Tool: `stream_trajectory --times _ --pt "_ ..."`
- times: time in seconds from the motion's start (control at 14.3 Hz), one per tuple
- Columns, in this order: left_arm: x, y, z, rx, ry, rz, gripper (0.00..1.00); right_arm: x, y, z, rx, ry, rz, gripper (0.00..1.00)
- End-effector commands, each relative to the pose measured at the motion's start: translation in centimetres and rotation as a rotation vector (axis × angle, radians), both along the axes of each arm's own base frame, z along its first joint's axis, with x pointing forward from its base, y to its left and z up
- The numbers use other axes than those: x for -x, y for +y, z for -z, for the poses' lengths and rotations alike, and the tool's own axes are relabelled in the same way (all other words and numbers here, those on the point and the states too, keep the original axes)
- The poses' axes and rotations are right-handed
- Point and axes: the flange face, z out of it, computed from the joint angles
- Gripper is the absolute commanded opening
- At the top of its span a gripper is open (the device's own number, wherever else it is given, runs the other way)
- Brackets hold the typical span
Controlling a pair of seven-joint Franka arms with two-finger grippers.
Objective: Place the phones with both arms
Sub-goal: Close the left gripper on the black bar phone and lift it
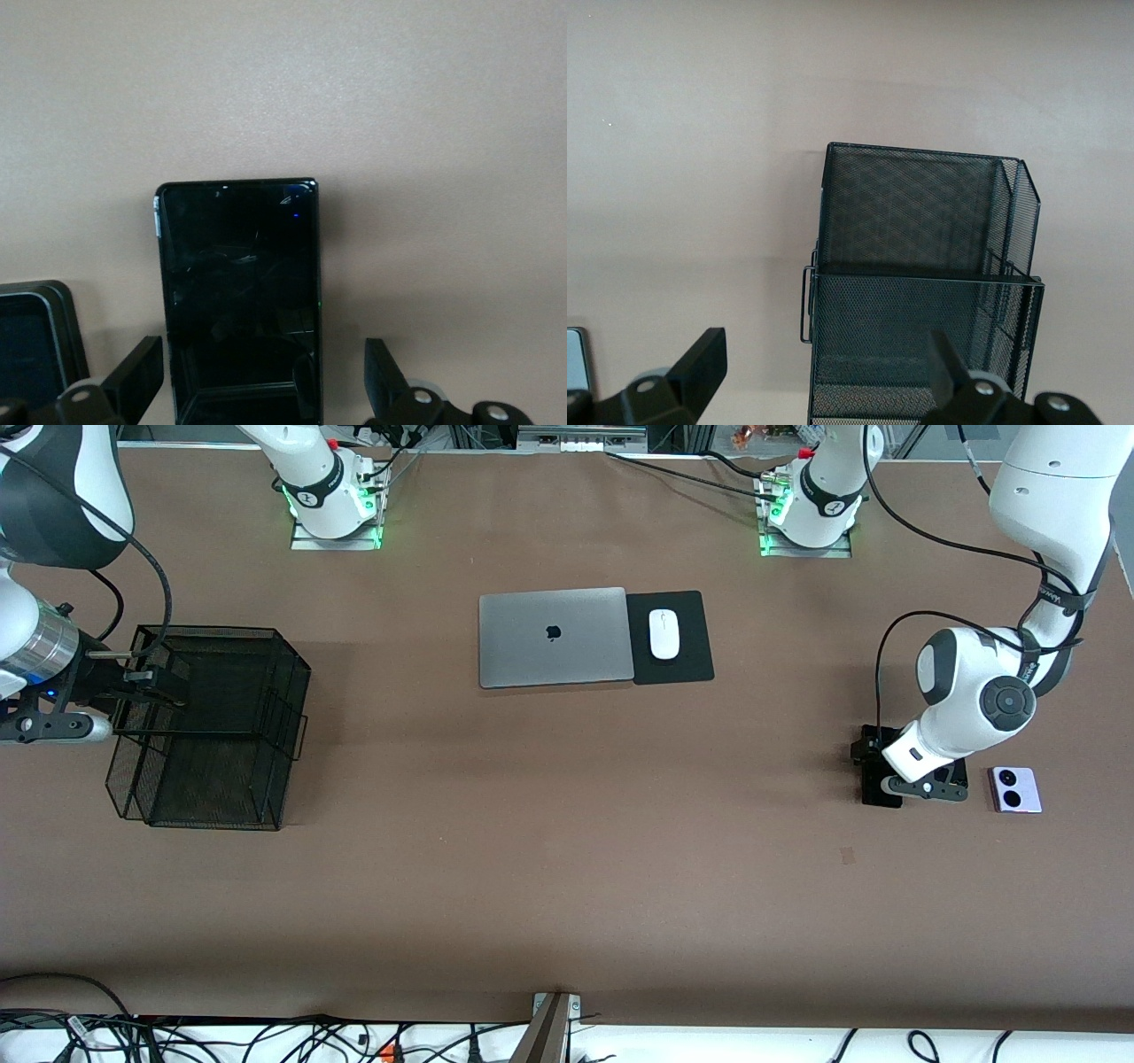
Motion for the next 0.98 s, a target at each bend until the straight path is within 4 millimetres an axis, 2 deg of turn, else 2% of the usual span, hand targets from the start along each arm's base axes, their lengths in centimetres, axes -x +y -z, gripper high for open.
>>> stream_trajectory --times 0.0,0.35,0.56,0.77,0.91 --pt "-0.5 0.5 1.0 0.003 -0.025 0.012 1.0 -0.2 -0.2 -0.4 -0.02 -0.004 0.017 1.0" --pt "-0.4 0.8 1.8 0.003 -0.025 0.01 1.0 -0.2 -0.2 -0.3 -0.02 -0.002 0.017 1.0" --pt "-0.4 2.3 2.1 -0.014 -0.041 0.019 1.0 -0.2 0.0 -0.3 -0.021 -0.004 0.014 1.0" --pt "-0.6 2.2 3.3 -0.009 -0.04 0.019 1.0 -0.4 -0.1 -0.4 -0.023 -0.013 0.015 1.0" --pt "-0.8 2.0 3.3 -0.009 -0.043 0.015 1.0 -0.4 -0.1 -0.4 -0.023 -0.015 0.014 1.0"
